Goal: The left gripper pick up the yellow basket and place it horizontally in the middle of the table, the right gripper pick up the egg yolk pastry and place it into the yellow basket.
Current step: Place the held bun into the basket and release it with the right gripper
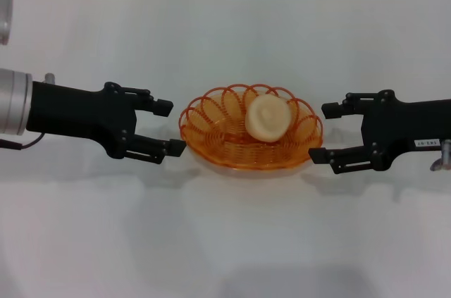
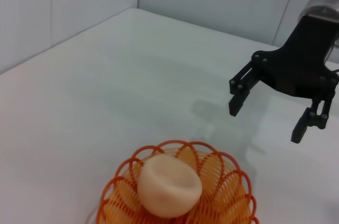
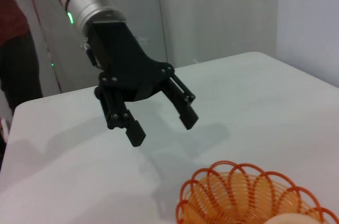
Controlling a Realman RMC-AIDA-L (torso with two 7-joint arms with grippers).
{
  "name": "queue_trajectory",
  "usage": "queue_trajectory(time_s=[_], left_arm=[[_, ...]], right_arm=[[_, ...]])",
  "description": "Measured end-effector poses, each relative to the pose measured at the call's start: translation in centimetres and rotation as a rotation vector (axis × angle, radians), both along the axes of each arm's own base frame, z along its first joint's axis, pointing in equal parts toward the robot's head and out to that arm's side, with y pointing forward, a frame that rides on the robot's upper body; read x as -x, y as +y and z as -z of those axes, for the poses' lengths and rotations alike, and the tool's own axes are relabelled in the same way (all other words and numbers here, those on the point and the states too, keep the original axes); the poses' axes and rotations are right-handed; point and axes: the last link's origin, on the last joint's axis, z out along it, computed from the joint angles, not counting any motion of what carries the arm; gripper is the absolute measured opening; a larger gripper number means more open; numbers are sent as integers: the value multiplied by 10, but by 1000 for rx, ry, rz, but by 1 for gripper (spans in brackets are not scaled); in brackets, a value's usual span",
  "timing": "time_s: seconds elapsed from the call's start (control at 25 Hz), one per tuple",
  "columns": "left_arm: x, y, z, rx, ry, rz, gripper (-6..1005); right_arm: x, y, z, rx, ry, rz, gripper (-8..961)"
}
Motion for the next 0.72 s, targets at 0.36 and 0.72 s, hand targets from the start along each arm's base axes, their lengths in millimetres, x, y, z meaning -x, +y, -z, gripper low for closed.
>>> queue_trajectory(time_s=[0.36, 0.72], left_arm=[[-3, 0, 3, 6, -12, -10, 778], [-3, 0, 5, 14, -12, -37, 794]], right_arm=[[-5, 2, 0, -12, -27, 15, 808], [-5, 1, 1, -3, -28, 16, 807]])
